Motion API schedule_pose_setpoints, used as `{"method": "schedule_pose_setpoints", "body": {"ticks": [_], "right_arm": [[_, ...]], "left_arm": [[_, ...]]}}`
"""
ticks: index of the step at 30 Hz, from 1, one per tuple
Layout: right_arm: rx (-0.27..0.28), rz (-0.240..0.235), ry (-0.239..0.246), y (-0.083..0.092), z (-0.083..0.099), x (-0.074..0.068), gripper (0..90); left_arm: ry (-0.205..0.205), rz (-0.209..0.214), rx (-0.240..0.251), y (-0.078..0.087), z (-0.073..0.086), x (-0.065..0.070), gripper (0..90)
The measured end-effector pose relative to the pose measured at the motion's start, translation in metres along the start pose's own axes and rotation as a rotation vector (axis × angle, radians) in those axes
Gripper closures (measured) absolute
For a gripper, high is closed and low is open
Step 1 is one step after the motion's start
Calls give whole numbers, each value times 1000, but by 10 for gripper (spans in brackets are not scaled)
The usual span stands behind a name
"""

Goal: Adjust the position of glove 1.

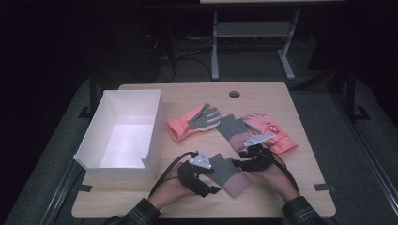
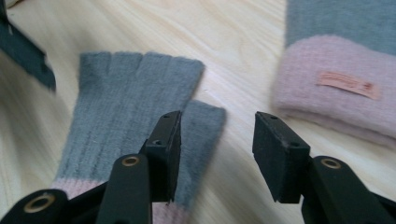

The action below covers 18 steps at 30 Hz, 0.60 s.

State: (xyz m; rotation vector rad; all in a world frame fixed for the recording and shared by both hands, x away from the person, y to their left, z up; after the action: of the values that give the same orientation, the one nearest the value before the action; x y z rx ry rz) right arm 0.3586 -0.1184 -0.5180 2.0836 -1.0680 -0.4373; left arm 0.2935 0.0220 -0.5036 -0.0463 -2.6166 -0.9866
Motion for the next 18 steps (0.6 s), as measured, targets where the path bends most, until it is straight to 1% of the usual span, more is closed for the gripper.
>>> {"method": "schedule_pose_setpoints", "body": {"ticks": [1,2,3,4,5,7,8,9,10,13,14,15,16,17,18], "right_arm": [[4,8,-10,2,-1,2,503],[5,13,-6,3,-1,4,495],[7,25,-9,4,-2,6,472],[11,23,-15,6,-3,7,469],[14,25,-16,7,-5,9,470],[18,28,-19,9,-8,12,475],[27,36,-17,8,-11,16,475],[24,36,-20,9,-12,17,470],[25,37,-22,8,-15,19,461],[19,44,-43,8,-23,25,465],[18,51,-40,7,-25,26,466],[20,54,-47,7,-29,29,471],[28,59,-53,6,-32,31,483],[22,72,-62,5,-35,35,490],[23,82,-64,4,-37,37,495]], "left_arm": [[4,-3,3,1,1,-1,231],[13,-7,5,3,3,-1,215],[14,-18,-4,4,5,-2,180],[14,-40,-15,6,8,-3,151],[14,-48,-16,6,10,-3,137],[36,-82,-6,9,13,-5,126],[27,-83,-16,11,15,-6,126],[32,-92,-7,11,15,-6,126],[37,-92,-17,12,18,-5,126],[23,-102,-14,15,23,-4,127],[20,-108,-19,16,25,-4,127],[27,-114,-15,17,27,-4,127],[34,-107,-14,17,29,-3,127],[45,-101,-10,18,30,-2,127],[45,-102,-5,20,32,-2,127]]}}
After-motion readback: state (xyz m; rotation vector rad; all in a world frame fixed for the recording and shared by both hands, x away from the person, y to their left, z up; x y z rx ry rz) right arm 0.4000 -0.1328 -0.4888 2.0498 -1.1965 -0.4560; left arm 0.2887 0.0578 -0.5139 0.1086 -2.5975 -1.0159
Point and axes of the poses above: each handheld gripper's, and its own axes: y roughly backward along the jaws, z roughly out of its underside, x roughly to its right, the point moved 9 cm from there along -y, roughly forward along the jaws, and after that the axes turned 14 degrees about z, right-handed, at the moved point
